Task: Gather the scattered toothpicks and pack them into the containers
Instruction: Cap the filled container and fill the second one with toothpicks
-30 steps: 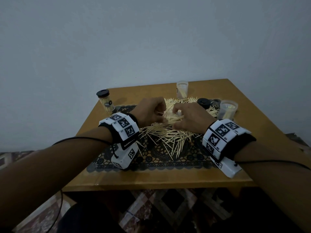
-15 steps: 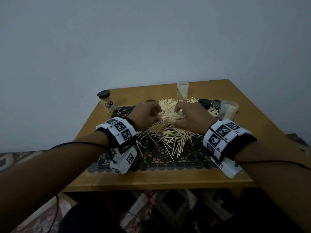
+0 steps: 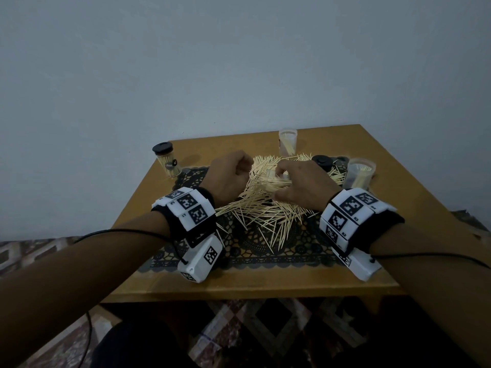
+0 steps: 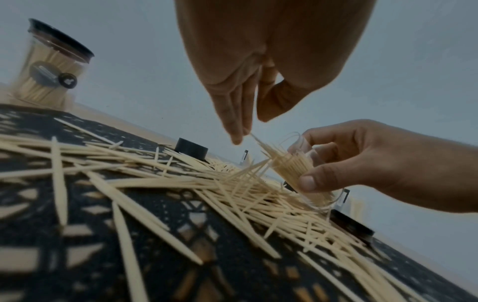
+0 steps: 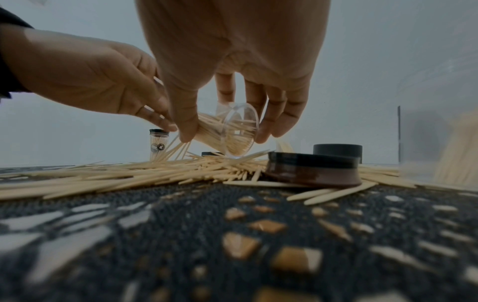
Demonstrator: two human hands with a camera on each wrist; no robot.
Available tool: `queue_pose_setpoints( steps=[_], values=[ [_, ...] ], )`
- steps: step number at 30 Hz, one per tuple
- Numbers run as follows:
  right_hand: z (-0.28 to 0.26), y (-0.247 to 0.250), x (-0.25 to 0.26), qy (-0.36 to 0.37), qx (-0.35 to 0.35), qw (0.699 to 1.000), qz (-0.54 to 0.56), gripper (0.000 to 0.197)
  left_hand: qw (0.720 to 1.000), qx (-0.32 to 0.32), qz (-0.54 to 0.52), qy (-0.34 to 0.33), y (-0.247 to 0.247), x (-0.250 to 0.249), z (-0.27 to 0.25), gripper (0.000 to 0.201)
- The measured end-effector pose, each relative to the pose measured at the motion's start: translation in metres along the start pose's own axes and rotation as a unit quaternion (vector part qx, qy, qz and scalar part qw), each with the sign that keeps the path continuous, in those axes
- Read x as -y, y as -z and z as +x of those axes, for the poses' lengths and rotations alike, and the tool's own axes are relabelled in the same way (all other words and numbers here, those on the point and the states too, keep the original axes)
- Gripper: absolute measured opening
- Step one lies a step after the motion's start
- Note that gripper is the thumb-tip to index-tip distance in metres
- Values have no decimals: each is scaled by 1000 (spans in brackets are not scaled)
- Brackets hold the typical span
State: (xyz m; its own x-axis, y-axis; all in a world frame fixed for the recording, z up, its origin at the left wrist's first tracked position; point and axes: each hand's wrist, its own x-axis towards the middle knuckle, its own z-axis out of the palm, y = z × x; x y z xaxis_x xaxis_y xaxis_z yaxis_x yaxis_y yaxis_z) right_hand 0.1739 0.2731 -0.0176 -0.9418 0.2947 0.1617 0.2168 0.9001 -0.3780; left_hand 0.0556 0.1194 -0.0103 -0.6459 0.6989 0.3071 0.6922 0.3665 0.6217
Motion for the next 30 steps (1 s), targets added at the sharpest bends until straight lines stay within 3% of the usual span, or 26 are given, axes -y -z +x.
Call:
queue_pose_setpoints(
  steps=[2,6,9,11,13,17,21,26,30],
  values=[
    [1,0,0,-2,-4,1000,-2,49,996,68,29,51,2,-2,-1,33],
    [2,-1,0,1,-10,1000,-2,47,976,204,31,72,2,-19,-12,19],
    [1,-1,0,8,-17,1000,-3,43,965,253,-26,64,-3,-25,-15,43],
    [1,-1,0,9,-20,1000,-3,45,963,253,-62,70,-5,-25,-13,40],
    [2,-2,-1,5,-21,1000,-5,47,970,213,-72,95,-5,-23,-12,37],
    [3,-4,-1,-1,-27,1000,-5,50,983,143,52,107,1,-16,-13,49],
    [4,-5,-1,13,-26,1000,-4,48,978,184,73,64,4,-20,-19,52],
    [4,-5,-2,22,-13,1000,-10,48,988,147,28,22,6,-19,-21,56],
    [5,-6,0,39,-10,999,5,48,976,213,26,22,12,-12,-21,69]
  ],
)
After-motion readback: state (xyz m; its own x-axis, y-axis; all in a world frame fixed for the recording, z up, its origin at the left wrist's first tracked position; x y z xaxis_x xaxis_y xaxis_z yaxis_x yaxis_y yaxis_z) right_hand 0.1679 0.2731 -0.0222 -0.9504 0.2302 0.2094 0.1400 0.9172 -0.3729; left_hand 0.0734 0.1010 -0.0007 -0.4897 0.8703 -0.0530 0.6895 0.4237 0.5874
